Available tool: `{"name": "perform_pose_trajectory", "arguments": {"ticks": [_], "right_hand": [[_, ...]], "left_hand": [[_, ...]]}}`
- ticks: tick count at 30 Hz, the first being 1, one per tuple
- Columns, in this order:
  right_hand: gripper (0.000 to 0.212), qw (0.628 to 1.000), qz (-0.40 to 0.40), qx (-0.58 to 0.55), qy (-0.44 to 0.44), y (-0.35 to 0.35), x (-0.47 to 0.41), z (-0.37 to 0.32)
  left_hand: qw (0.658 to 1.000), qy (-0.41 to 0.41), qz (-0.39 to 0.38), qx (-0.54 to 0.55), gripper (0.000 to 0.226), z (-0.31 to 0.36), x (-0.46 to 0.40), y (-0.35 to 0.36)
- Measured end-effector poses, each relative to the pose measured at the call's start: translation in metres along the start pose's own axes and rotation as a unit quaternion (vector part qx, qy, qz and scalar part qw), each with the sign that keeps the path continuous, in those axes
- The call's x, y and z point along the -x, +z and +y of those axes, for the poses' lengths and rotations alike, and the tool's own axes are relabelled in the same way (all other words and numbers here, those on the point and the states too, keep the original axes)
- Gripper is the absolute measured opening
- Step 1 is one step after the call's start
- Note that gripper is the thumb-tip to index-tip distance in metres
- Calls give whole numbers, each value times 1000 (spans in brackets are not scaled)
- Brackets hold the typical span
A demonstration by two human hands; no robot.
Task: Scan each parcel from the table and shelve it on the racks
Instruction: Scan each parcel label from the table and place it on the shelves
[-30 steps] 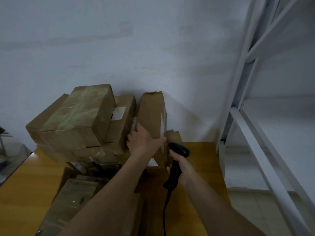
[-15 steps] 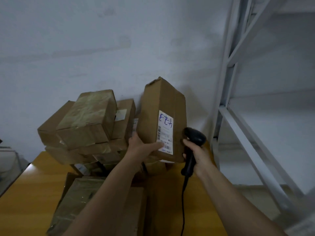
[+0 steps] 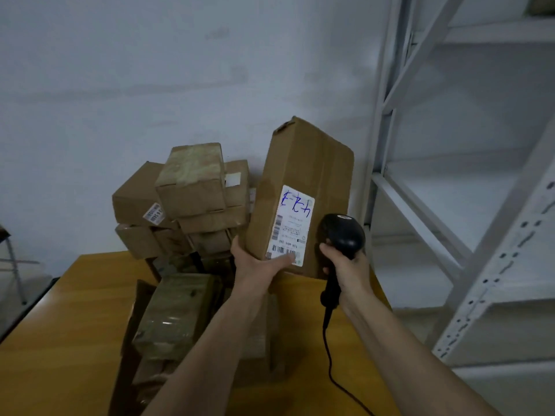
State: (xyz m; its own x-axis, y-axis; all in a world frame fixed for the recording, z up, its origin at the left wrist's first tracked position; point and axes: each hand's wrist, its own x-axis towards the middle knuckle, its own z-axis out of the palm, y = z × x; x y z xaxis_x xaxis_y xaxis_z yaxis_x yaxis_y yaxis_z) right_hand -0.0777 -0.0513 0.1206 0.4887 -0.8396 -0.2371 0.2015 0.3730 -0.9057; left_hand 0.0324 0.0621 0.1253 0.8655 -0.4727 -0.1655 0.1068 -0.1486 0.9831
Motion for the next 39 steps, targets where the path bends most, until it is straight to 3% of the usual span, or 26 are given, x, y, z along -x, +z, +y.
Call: {"name": "perform_pose_trajectory", "arguments": {"ticks": [6,13,17,22,27,39], "right_hand": [[37,1000,-17,-10,-1,4,57,16],[26,999,-41,22,-6,9,94,19],[21,990,-85,110,-15,8,102,11],[6,963,-107,230,-87,-2,105,-19],[21,964,-143,199,-109,1,115,-52],[27,958,-155,216,-105,-11,127,-52]], "left_hand": [[995,42,15,92,98,-1,30,-6],[994,33,-24,97,110,-9,50,-11],[991,-1,-31,130,109,-13,53,-19],[986,-17,-69,152,107,-3,41,-48],[988,-25,-90,122,110,-3,34,-63],[984,-8,-101,144,110,-6,40,-66]]}}
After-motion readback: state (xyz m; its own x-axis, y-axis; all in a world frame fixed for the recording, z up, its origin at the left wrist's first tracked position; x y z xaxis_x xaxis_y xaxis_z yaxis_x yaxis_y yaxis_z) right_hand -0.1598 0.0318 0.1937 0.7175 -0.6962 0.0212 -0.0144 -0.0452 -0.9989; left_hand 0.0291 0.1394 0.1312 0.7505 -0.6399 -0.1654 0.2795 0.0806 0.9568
